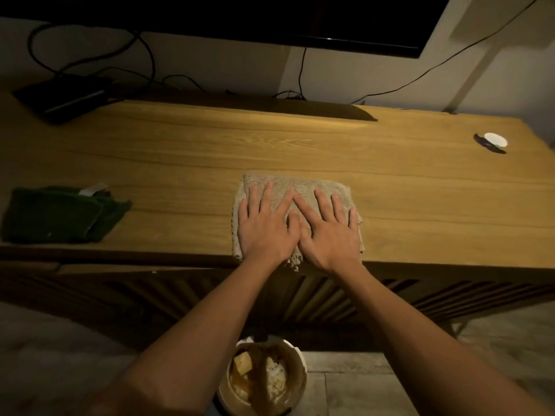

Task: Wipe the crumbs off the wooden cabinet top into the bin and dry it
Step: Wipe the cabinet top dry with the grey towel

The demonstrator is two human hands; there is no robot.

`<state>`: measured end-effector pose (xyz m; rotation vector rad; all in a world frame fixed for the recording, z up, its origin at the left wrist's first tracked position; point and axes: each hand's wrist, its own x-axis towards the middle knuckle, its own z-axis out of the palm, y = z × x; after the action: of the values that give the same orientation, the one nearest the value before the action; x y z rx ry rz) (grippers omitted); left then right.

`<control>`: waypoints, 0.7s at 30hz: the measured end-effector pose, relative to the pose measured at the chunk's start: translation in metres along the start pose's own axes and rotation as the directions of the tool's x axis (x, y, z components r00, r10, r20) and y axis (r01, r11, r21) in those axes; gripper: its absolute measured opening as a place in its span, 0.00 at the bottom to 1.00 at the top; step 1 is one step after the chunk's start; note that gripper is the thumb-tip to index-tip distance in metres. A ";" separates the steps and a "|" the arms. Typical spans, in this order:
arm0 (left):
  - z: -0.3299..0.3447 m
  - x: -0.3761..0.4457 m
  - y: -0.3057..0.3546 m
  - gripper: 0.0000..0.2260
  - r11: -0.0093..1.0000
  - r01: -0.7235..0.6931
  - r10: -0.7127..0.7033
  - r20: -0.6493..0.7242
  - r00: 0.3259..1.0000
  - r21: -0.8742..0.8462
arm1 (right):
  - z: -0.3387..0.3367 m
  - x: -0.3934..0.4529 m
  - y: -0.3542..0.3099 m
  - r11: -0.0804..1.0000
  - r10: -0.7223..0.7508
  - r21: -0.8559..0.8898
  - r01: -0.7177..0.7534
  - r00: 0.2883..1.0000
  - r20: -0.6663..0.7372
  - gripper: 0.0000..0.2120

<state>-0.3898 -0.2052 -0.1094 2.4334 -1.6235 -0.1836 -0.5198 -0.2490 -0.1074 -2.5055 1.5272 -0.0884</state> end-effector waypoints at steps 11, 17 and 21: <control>0.000 0.030 0.010 0.25 0.998 0.069 -0.069 -0.013 0.998 0.004 | -0.008 0.033 0.006 0.999 -0.020 0.029 0.020 1.000 0.008 0.26; 0.004 0.095 0.017 0.25 0.994 0.110 -0.110 -0.023 0.994 0.021 | -0.011 0.099 0.014 0.999 -0.035 0.018 0.035 0.999 -0.003 0.25; 0.004 0.153 0.022 0.25 0.994 0.110 -0.110 -0.025 0.994 0.013 | -0.015 0.157 0.021 1.000 -0.020 0.013 0.020 1.000 -0.002 0.24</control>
<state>-0.3513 -0.3550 -0.1061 2.5276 -1.4865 -0.1595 -0.4680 -0.4000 -0.1055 -2.5121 1.4973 -0.1031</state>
